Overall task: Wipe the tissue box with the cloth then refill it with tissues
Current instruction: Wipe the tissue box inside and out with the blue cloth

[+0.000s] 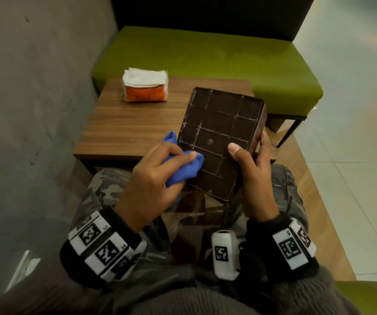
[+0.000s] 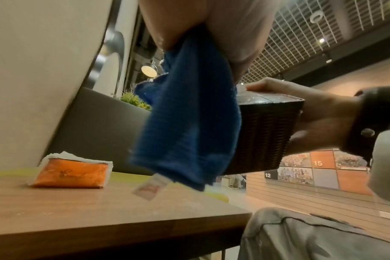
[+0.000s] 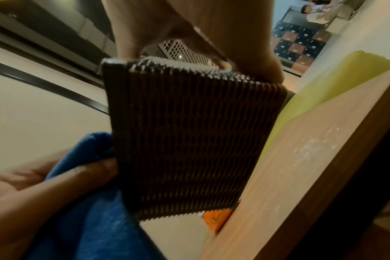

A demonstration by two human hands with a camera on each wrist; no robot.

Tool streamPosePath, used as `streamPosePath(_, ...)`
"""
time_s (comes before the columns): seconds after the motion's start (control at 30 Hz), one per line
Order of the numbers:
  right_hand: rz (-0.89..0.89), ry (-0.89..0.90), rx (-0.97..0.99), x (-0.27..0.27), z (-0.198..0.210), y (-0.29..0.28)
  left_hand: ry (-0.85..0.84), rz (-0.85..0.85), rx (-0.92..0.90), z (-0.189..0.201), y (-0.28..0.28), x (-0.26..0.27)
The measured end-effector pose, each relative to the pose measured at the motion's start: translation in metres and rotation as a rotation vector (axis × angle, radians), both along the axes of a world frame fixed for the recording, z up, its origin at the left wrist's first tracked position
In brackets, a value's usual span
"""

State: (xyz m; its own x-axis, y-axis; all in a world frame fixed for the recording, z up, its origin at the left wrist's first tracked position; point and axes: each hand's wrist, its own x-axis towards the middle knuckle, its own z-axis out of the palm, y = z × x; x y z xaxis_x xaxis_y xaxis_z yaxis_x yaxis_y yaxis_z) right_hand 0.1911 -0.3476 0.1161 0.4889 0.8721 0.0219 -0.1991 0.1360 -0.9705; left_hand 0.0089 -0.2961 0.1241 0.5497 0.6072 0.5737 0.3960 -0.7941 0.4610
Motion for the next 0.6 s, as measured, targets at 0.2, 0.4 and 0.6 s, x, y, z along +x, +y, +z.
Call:
streamPosePath(0.2,0.069,-0.064,-0.016,-0.003,0.000,-0.002,-0.135,0.075,-0.061,0.023,0.019,0.009)
streamPosePath(0.4,0.050,0.087,0.007,0.010,0.003,-0.003,0.020,0.017,-0.045,0.011,-0.010,0.001)
streamPosePath(0.6,0.125,0.085,0.001,0.000,0.003,-0.004,-0.135,0.109,-0.046,0.036,0.010,0.015)
